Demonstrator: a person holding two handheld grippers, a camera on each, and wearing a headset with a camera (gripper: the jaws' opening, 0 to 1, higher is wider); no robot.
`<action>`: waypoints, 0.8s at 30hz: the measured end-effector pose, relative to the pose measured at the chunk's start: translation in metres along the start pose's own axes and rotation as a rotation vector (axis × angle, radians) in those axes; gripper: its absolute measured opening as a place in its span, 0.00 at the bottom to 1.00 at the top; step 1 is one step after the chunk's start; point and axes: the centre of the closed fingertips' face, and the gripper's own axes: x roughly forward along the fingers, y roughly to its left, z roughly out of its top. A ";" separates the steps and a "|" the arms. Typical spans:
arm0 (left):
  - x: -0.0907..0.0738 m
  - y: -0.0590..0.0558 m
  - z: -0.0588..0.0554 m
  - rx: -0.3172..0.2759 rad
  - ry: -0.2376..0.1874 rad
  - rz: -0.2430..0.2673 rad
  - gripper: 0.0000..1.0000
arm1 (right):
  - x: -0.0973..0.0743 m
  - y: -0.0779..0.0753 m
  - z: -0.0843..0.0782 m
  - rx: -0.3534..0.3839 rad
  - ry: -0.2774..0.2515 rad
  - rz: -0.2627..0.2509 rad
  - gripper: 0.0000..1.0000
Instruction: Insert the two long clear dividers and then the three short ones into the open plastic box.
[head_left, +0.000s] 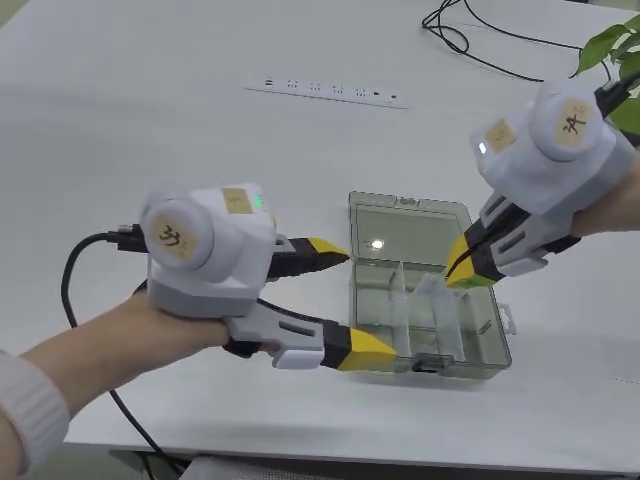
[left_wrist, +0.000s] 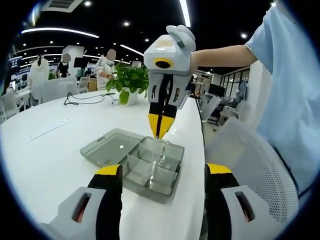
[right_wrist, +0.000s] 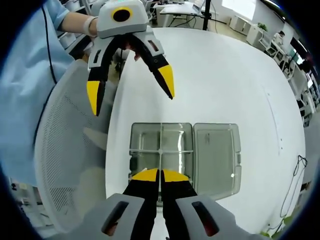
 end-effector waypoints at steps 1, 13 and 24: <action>0.001 0.000 0.000 0.001 0.001 -0.001 0.66 | 0.000 0.001 -0.001 0.009 0.004 0.006 0.02; 0.003 -0.004 -0.001 -0.003 0.001 -0.008 0.66 | 0.002 0.003 -0.006 0.027 -0.003 -0.001 0.02; 0.003 -0.004 -0.005 -0.010 0.010 -0.007 0.66 | 0.003 0.003 -0.004 0.017 -0.015 -0.004 0.02</action>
